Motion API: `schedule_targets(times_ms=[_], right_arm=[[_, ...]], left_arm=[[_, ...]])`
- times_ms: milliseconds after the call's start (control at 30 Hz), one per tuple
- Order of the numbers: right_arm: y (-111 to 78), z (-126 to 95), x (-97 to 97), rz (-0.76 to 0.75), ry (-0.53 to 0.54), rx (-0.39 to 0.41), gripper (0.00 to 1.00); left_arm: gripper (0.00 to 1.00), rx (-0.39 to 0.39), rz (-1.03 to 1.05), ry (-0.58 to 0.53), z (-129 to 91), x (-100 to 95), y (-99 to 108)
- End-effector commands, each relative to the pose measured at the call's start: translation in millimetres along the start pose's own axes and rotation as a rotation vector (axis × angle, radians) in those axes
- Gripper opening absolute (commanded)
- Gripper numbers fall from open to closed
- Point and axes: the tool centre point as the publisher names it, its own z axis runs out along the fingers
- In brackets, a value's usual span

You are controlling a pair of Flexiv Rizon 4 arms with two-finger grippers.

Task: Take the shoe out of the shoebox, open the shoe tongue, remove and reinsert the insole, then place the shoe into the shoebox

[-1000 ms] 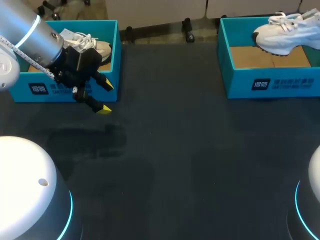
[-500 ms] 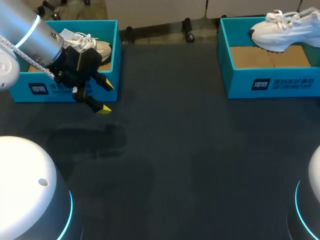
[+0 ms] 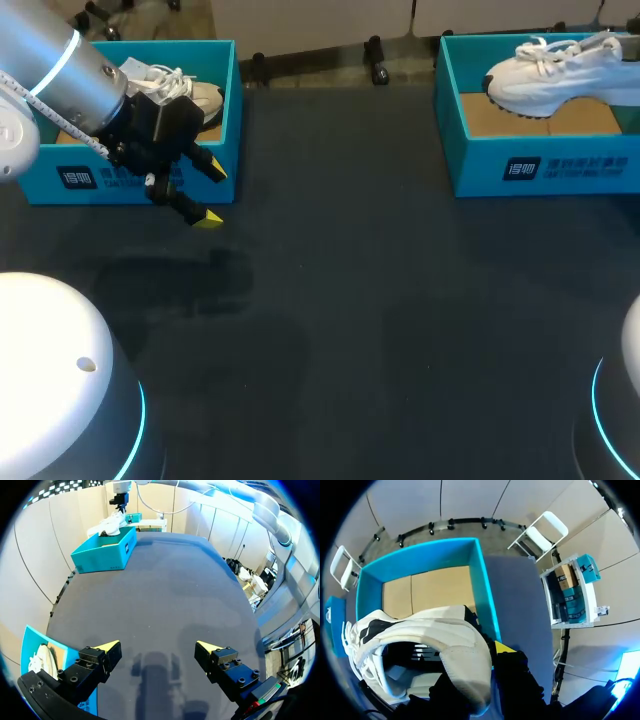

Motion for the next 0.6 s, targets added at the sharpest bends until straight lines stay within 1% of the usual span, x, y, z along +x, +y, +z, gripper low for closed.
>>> schedule_targets(times_ms=[33, 600], right_arm=[[2.4, 10, 4.4, -0.002, -0.004, 0.002, 0.0], [-2.4, 32, 12.1, -0.03, -0.035, 0.038, 0.0]], left_arm=[[1.0, -0.003, 0.0, -0.001, 0, 0.6, 0], [1.0, -0.003, 0.0, -0.001, 0, 0.6, 0]])
